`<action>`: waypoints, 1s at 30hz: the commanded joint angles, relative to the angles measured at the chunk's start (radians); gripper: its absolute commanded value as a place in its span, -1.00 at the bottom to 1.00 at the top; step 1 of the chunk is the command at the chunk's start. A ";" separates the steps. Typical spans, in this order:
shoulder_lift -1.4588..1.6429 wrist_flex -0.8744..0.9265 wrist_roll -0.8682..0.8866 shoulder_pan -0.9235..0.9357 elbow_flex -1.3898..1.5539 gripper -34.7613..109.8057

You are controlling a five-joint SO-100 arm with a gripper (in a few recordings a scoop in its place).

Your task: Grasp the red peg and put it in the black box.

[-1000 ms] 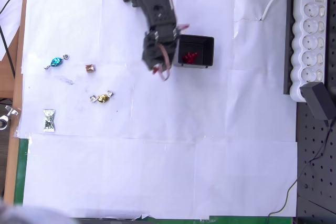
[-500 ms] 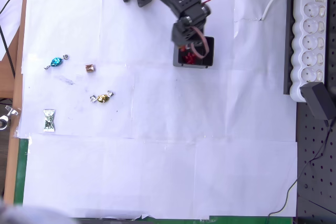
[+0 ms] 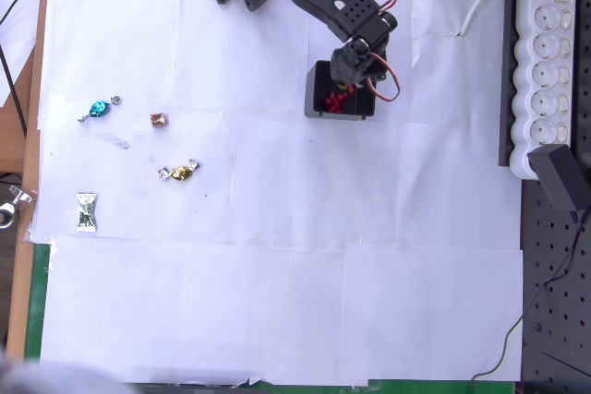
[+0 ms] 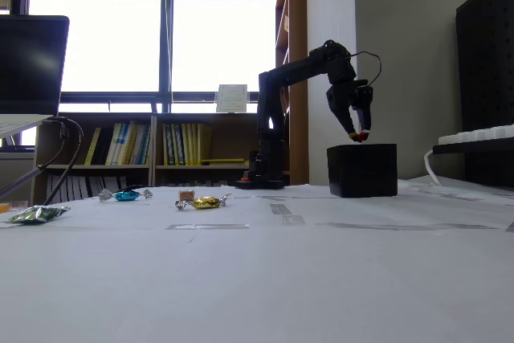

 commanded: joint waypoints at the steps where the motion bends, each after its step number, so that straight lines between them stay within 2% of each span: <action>1: -0.023 0.000 -0.063 0.008 0.072 0.04; 8: -0.038 0.037 -0.225 0.037 0.083 0.13; 16: -0.190 0.028 -0.245 0.067 0.005 0.13; 18: -0.276 0.029 -0.342 0.092 -0.051 0.13; 19: -0.318 0.012 -0.362 0.107 -0.074 -0.09; 20: -0.360 -0.025 -0.367 0.126 -0.104 -0.46; 21: -0.400 -0.066 -0.368 0.152 -0.138 -0.52; 23: -0.483 -0.147 -0.377 0.216 -0.221 -0.52; 26: -0.623 -0.331 -0.502 0.321 -0.462 -0.52; 30: -0.859 -0.721 -0.583 0.472 -0.920 -0.52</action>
